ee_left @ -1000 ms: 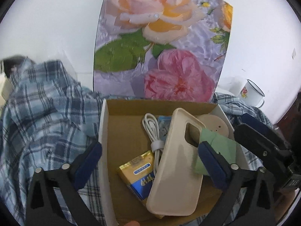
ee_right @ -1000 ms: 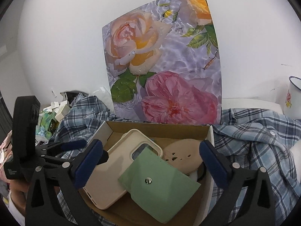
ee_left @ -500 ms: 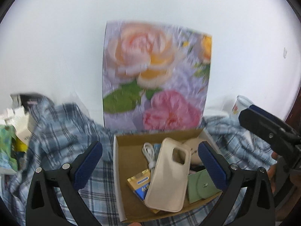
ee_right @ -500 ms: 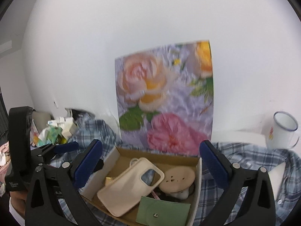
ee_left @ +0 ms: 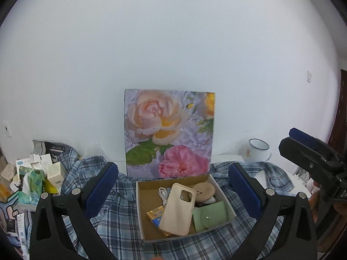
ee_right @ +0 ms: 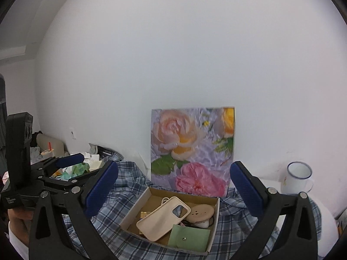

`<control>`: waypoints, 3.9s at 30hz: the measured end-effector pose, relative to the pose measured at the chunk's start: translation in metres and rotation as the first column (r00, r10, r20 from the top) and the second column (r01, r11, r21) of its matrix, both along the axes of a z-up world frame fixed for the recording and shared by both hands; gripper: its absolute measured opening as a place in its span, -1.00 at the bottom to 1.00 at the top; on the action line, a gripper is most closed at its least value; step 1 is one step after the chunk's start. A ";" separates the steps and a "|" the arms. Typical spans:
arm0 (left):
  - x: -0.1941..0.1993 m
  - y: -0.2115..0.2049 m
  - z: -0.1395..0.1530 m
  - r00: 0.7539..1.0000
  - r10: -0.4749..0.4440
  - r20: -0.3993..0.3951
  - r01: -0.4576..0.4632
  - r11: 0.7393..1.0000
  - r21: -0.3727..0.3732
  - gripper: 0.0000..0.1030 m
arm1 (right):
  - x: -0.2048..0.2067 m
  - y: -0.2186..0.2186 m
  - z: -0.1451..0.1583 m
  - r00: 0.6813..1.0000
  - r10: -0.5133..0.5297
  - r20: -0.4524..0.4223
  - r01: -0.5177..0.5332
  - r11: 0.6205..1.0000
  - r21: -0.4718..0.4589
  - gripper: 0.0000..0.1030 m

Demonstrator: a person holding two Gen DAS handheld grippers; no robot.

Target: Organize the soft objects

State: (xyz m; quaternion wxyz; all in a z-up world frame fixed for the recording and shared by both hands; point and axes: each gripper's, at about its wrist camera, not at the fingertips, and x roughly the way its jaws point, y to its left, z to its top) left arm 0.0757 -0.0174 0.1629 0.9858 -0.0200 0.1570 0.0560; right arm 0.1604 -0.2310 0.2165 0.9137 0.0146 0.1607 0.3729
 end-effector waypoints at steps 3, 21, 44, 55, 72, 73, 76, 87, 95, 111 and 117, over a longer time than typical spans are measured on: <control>-0.018 -0.008 0.008 1.000 -0.014 0.020 0.014 1.000 0.015 1.00 | -0.021 -0.008 0.011 1.000 -0.001 0.030 0.001 1.000 0.003 0.99; -0.114 -0.030 -0.010 0.996 -0.044 0.080 0.042 0.999 0.026 1.00 | -0.105 -0.042 0.000 0.996 0.027 0.081 -0.027 1.000 -0.001 0.99; -0.063 -0.019 -0.158 0.996 -0.013 -0.085 0.019 0.997 0.070 1.00 | -0.083 -0.034 -0.152 0.995 0.045 -0.088 -0.053 0.994 -0.093 0.99; -0.063 -0.024 -0.162 0.997 -0.013 -0.070 0.021 0.994 0.104 1.00 | -0.078 -0.020 -0.165 0.990 0.039 -0.136 -0.062 0.984 -0.169 0.99; -0.064 -0.023 -0.162 0.997 -0.016 -0.076 0.024 0.994 0.104 1.00 | -0.075 -0.021 -0.167 0.987 0.037 -0.155 -0.063 0.985 -0.163 0.99; -0.064 -0.023 -0.162 0.997 -0.017 -0.077 0.024 0.994 0.104 1.00 | -0.075 -0.020 -0.167 0.987 0.037 -0.155 -0.063 0.985 -0.164 0.99; -0.064 -0.023 -0.162 0.997 -0.017 -0.082 0.026 0.994 0.106 0.99 | -0.075 -0.021 -0.166 0.987 0.037 -0.156 -0.063 0.985 -0.162 0.99; -0.063 -0.023 -0.162 0.997 -0.017 -0.081 0.025 0.994 0.106 0.99 | -0.075 -0.020 -0.166 0.986 0.036 -0.161 -0.062 0.986 -0.157 0.99; -0.063 -0.023 -0.163 0.996 -0.019 -0.082 0.027 0.994 0.105 0.99 | -0.075 -0.021 -0.166 0.986 0.037 -0.162 -0.062 0.986 -0.157 0.99; -0.062 -0.022 -0.163 0.996 -0.020 -0.083 0.029 0.994 0.106 0.99 | -0.075 -0.021 -0.167 0.986 0.036 -0.162 -0.062 0.986 -0.157 0.99; -0.062 -0.022 -0.163 0.996 -0.020 -0.083 0.029 0.994 0.106 0.99 | -0.075 -0.020 -0.167 0.986 0.036 -0.163 -0.062 0.986 -0.157 0.99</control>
